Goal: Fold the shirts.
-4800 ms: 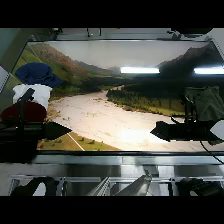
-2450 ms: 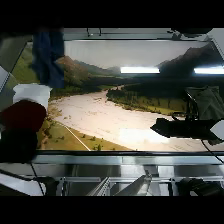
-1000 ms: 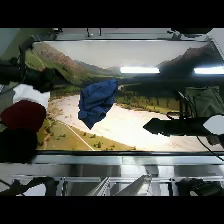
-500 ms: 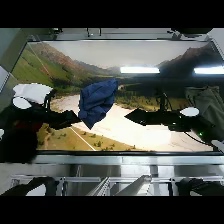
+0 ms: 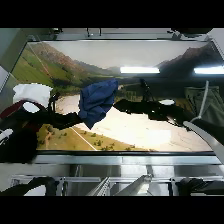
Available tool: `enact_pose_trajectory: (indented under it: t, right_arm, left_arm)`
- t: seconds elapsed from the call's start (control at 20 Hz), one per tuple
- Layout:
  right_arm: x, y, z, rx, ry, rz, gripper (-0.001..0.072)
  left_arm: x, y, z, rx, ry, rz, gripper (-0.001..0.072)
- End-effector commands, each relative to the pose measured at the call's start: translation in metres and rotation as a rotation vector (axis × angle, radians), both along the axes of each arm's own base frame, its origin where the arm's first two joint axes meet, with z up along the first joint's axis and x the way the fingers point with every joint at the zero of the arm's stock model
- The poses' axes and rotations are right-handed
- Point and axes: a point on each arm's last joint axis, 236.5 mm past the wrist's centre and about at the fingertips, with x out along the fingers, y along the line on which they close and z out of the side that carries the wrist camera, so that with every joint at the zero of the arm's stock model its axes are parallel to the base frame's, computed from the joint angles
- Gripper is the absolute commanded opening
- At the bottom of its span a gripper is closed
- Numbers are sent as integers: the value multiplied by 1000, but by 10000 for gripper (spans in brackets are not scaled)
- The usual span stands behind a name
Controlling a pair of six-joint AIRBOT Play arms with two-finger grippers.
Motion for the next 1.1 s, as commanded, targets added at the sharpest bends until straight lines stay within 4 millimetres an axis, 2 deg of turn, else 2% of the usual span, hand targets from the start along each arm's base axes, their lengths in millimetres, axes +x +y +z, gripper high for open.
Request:
enact_pose_trajectory:
  t: [0.0,0.2,0.4,0.45,0.5,0.55,0.6,0.7,0.8,0.9,1.05]
  right_arm:
    - [32,39,-11,4,-37,28,500]
    - [64,55,-23,25,-18,5,500]
    - [88,66,-29,54,2,-23,497]
    - [93,68,-29,65,10,-29,377]
    - [96,69,-25,73,10,-34,162]
    - [99,70,-19,84,0,-32,50]
    - [99,72,-6,105,-14,-19,15]
    - [99,68,25,142,-59,8,15]
    - [102,55,72,182,-125,21,14]
    - [99,36,131,235,-211,41,15]
    - [76,9,233,303,-374,70,14]
  left_arm:
    - [19,-14,5,-71,-26,-12,702]
    - [54,-19,23,-101,-97,-19,701]
    - [64,-30,19,-168,-69,-16,680]
    - [63,-34,16,-194,-51,-10,431]
    - [61,-37,13,-211,-31,-8,129]
    - [59,-39,13,-220,-32,-24,17]
    - [58,-41,18,-235,-39,-35,17]
    - [61,-36,36,-241,-82,-34,18]
    - [71,-27,75,-243,-178,-35,18]
    - [81,-17,134,-245,-308,-57,18]
    - [89,-7,252,-214,-579,-83,19]
